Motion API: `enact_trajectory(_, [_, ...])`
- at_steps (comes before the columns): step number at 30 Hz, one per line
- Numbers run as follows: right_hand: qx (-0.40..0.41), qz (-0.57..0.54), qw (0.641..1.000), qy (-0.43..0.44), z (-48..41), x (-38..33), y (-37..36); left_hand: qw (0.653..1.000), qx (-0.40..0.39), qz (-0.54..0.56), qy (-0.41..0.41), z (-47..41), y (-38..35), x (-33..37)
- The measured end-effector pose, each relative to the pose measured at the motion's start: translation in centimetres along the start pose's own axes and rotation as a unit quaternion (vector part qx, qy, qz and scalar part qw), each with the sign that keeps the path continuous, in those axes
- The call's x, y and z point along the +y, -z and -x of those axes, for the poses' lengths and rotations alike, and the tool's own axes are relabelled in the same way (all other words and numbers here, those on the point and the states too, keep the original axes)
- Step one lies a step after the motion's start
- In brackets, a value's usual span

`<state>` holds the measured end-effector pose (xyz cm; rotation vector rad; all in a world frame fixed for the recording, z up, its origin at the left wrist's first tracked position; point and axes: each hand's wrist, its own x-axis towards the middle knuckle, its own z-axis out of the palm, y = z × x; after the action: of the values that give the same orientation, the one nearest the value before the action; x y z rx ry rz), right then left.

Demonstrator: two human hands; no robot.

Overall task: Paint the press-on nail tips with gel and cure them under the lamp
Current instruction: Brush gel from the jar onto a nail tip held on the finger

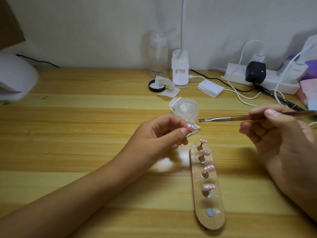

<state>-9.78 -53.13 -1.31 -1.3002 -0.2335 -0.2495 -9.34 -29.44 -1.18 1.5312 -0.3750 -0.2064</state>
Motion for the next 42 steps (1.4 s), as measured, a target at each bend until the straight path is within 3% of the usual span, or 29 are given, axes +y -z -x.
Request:
enact_trajectory(19, [-0.064, 0.030, 0.996, 0.048, 0.07, 0.26, 0.10, 0.999, -0.021, 0.009, 0.022, 0.08, -0.06, 0.27])
enact_trajectory(36, [-0.109, 0.043, 0.992, 0.033, 0.66, 0.21, 0.07, 0.999, -0.009, -0.002, 0.037, -0.03, 0.17, 0.37])
enact_trajectory(42, [-0.031, 0.021, 0.996, 0.083, 0.26, -0.01, 0.25, 0.999, -0.002, 0.002, 0.041, 0.04, 0.19, 0.43])
